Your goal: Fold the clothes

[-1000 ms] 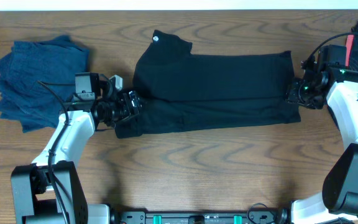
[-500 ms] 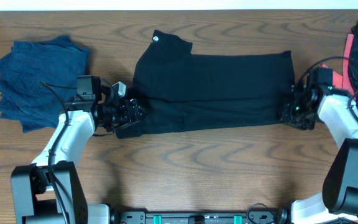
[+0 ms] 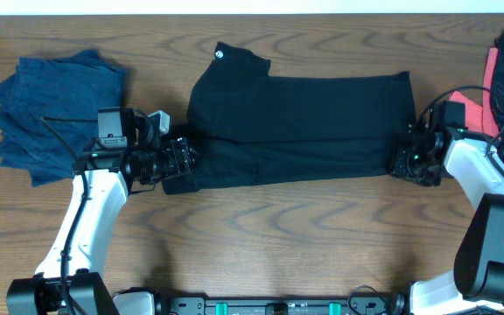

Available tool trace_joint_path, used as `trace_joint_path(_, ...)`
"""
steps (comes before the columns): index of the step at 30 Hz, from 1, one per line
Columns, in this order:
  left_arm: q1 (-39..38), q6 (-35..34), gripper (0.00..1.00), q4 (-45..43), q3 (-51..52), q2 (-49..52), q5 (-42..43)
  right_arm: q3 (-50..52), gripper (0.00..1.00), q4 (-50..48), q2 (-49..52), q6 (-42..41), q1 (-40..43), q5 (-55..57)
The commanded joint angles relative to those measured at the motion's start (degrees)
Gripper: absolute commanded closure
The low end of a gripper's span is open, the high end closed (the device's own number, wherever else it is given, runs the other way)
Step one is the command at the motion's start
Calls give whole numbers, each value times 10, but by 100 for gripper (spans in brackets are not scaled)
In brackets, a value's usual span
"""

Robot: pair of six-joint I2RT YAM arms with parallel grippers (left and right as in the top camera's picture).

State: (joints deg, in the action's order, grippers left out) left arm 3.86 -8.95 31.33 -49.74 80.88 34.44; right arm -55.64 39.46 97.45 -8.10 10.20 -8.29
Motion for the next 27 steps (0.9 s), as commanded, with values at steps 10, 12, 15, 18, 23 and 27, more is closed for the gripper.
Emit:
trace_joint_path(10,1,8,23,6,-1,-2,-7,-28,60,-53,-3,0,21,40)
trace_joint_path(12,1,8,22,6,-1,-2,-7,-28,62,-54,-3,0,22,40)
trace_joint_path(15,1,8,23,6,-1,-2,-7,-26,66,-46,-3,0,21,40)
trace_joint_path(18,1,8,22,6,-1,-2,-7,-26,76,-45,-3,0,21,40)
trace_joint_path(23,1,8,23,6,-1,-2,-7,-27,99,-83,-3,-1,21,24)
trace_joint_path(27,1,8,23,5,-1,-2,-7,-29,99,-196,-3,0,21,-39)
